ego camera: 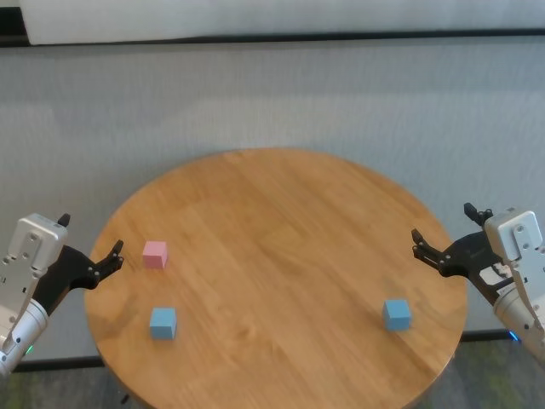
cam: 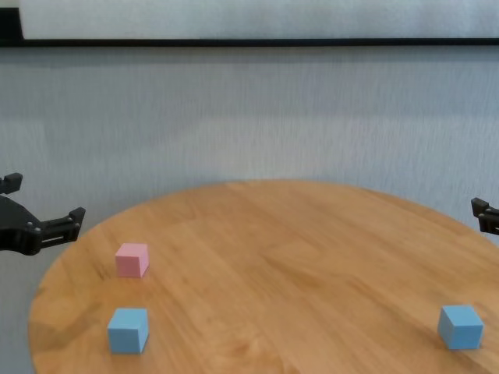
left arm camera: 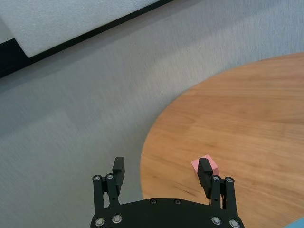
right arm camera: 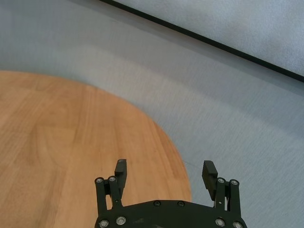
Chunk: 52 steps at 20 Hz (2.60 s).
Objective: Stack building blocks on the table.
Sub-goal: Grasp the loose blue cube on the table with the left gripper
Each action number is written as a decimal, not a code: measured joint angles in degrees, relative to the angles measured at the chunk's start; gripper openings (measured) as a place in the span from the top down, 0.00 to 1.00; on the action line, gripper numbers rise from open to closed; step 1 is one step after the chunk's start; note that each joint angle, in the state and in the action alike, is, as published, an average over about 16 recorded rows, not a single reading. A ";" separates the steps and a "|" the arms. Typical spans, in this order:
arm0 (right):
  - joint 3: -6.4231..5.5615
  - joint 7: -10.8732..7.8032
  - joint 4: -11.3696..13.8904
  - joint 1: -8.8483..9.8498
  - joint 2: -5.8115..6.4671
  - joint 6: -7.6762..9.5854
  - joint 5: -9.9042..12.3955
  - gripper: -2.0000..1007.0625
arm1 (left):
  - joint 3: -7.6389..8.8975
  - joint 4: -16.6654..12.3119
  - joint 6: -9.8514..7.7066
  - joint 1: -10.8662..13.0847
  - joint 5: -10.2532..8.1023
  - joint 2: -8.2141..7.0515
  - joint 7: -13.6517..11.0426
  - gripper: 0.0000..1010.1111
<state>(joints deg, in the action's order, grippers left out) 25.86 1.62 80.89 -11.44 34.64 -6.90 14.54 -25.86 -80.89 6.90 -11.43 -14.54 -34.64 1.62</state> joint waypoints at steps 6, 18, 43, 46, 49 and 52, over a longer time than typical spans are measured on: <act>0.00 0.00 0.00 0.00 0.00 0.00 0.00 0.00 | 0.00 0.00 0.00 0.00 0.00 0.00 0.00 0.01; 0.00 0.00 0.00 0.00 0.00 0.00 0.00 0.00 | 0.00 0.00 0.00 0.00 0.00 0.00 0.00 0.01; 0.00 0.00 0.00 0.00 0.00 0.00 0.00 0.00 | 0.00 0.00 0.00 0.00 0.00 0.00 0.00 0.01; 0.00 0.00 0.00 0.00 0.00 0.00 0.00 0.00 | 0.00 0.00 0.00 0.00 0.00 0.00 0.00 0.01; 0.00 0.00 0.00 0.00 0.00 0.00 0.00 0.00 | 0.00 0.00 0.00 0.00 0.00 0.00 0.00 0.01; 0.00 0.00 0.00 0.00 0.00 0.00 0.00 0.00 | 0.03 -0.11 0.00 0.08 -0.06 -0.05 -0.25 0.01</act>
<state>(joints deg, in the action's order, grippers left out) 25.86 1.62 80.89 -11.44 34.64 -6.90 14.54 -25.83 -81.01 6.90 -11.35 -14.61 -34.69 1.37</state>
